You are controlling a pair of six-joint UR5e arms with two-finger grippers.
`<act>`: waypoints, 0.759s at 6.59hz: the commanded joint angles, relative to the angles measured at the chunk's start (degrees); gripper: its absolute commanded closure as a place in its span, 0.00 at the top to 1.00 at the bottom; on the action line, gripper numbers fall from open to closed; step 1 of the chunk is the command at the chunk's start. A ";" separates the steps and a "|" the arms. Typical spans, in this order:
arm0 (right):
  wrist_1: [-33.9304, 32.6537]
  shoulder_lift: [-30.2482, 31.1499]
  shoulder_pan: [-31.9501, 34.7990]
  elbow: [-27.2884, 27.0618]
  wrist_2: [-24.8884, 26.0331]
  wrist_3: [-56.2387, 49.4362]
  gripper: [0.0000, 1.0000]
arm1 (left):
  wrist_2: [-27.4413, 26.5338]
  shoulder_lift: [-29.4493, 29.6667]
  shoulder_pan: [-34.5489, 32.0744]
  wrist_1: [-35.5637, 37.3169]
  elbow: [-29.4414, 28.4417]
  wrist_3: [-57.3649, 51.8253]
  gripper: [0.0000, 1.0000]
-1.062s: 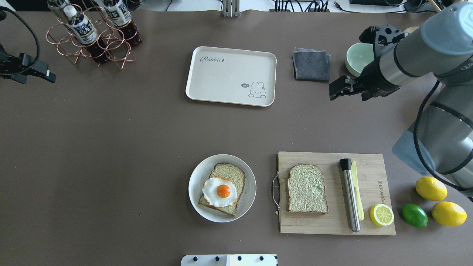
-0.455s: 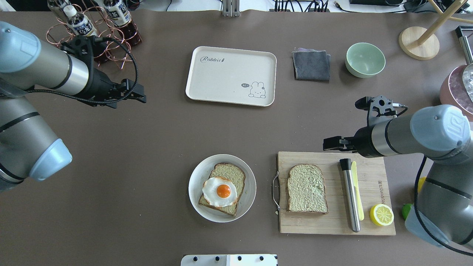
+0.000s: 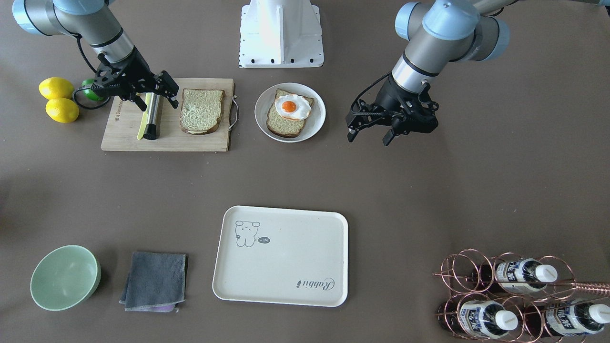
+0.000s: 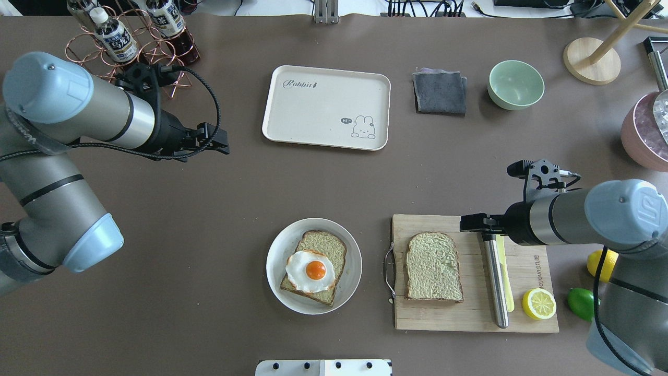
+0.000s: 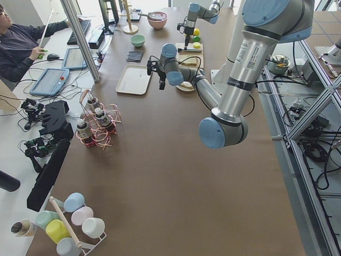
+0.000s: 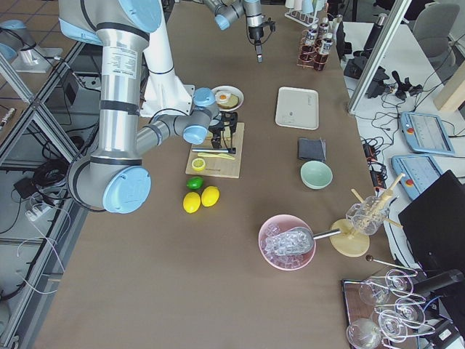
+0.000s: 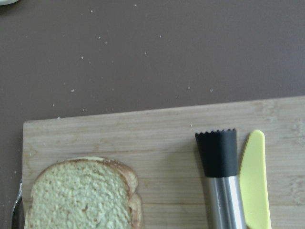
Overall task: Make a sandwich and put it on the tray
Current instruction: 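Lower the right gripper to the board's bread slice while the left arm advances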
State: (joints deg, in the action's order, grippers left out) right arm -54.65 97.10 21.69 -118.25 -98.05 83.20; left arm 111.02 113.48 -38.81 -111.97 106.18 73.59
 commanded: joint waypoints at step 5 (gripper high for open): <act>-3.42 -2.68 -10.26 -0.40 9.19 2.32 0.64 | -2.92 0.87 2.60 0.00 -0.10 0.77 0.98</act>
State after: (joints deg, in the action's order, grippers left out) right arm -56.07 96.63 11.79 -118.83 -89.16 85.51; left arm 108.13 114.37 -36.18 -111.97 106.08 74.35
